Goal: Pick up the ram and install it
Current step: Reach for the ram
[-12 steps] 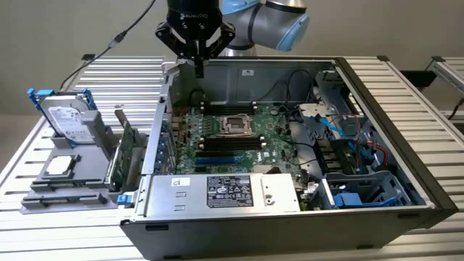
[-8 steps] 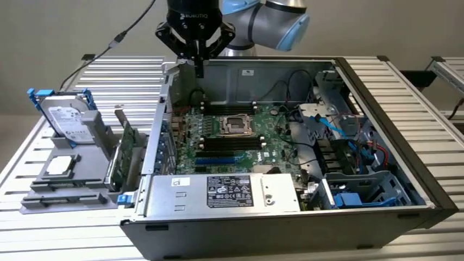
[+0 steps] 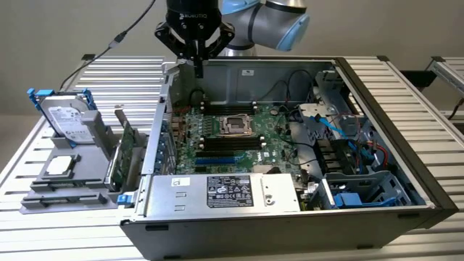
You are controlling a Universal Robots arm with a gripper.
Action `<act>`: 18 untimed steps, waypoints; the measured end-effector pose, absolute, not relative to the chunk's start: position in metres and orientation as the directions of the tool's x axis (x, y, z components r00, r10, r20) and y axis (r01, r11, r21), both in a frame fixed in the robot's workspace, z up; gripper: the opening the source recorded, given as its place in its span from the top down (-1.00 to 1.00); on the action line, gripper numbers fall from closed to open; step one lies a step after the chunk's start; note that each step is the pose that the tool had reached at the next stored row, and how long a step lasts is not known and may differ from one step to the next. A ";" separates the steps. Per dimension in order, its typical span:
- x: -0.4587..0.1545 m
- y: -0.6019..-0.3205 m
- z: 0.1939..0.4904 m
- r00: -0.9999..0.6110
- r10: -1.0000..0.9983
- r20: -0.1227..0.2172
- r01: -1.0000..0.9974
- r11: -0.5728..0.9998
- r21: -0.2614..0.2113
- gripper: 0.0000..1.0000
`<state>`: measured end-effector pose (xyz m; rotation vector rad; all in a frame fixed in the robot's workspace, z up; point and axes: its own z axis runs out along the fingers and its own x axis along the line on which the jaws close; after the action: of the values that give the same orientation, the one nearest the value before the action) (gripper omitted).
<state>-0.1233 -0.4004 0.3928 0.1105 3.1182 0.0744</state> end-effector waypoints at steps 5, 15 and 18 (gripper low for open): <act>-0.144 -0.409 0.393 -0.997 0.071 -0.019 0.070 0.996 0.049 0.79; -0.190 -0.425 0.391 -0.997 0.071 -0.019 0.070 0.996 0.049 0.79; -0.203 -0.430 0.391 -0.997 0.071 -0.019 0.070 0.996 0.049 0.79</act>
<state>-0.2034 -0.4301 0.3905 0.1104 3.1180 0.0749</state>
